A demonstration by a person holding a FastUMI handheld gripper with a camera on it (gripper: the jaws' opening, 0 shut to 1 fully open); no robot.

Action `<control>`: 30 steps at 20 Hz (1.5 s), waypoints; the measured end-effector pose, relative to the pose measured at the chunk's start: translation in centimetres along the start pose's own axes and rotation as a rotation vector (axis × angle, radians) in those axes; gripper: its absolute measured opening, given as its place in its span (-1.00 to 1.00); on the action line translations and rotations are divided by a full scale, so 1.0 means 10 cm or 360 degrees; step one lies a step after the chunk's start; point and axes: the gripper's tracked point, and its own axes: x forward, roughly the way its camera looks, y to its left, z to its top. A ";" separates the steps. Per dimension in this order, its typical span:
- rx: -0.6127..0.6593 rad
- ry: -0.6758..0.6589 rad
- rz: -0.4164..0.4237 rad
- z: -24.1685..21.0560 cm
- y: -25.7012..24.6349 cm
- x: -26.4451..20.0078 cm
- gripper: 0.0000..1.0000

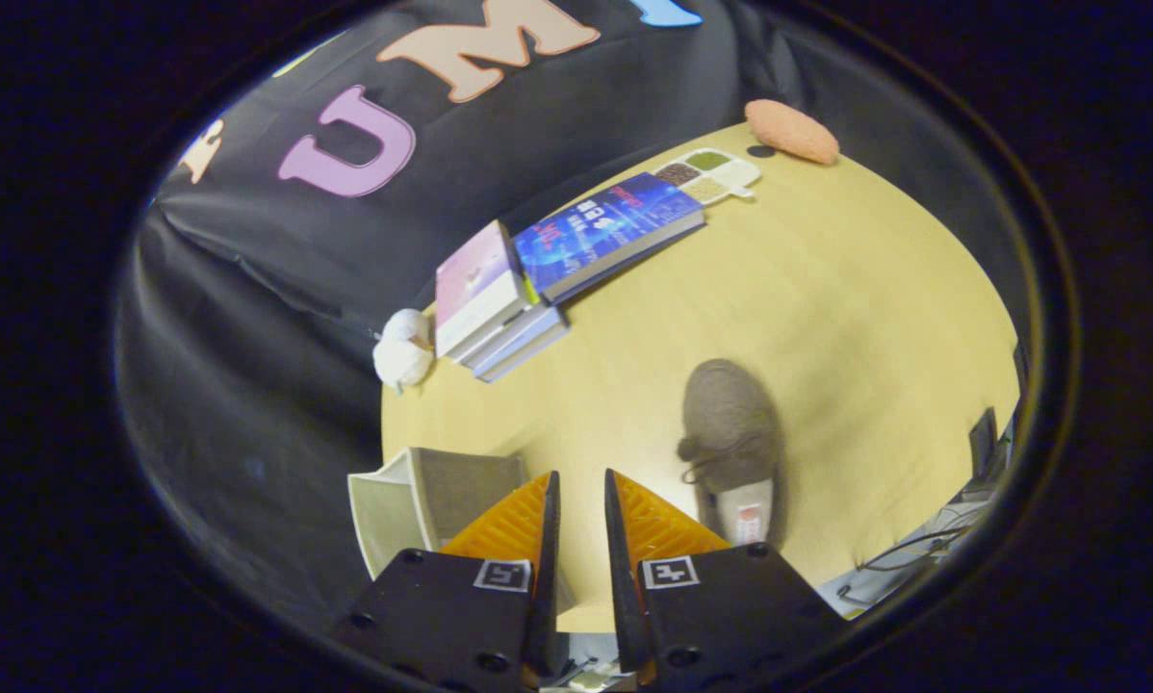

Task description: Open the storage box then place both shoes into the box .Put the left shoe in first, then the right shoe, with the right side of both shoes facing outward in a uniform manner.

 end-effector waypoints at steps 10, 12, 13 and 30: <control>-0.0030 0.0096 -0.0292 -0.22 -1.07 0.19 -0.43; -0.0033 0.0119 -0.0322 -0.28 -1.15 0.24 -0.43; -0.0037 0.0127 -0.0335 -0.30 -1.19 0.26 -0.43; -0.0095 0.0300 -0.0491 -0.56 -1.48 0.69 -0.47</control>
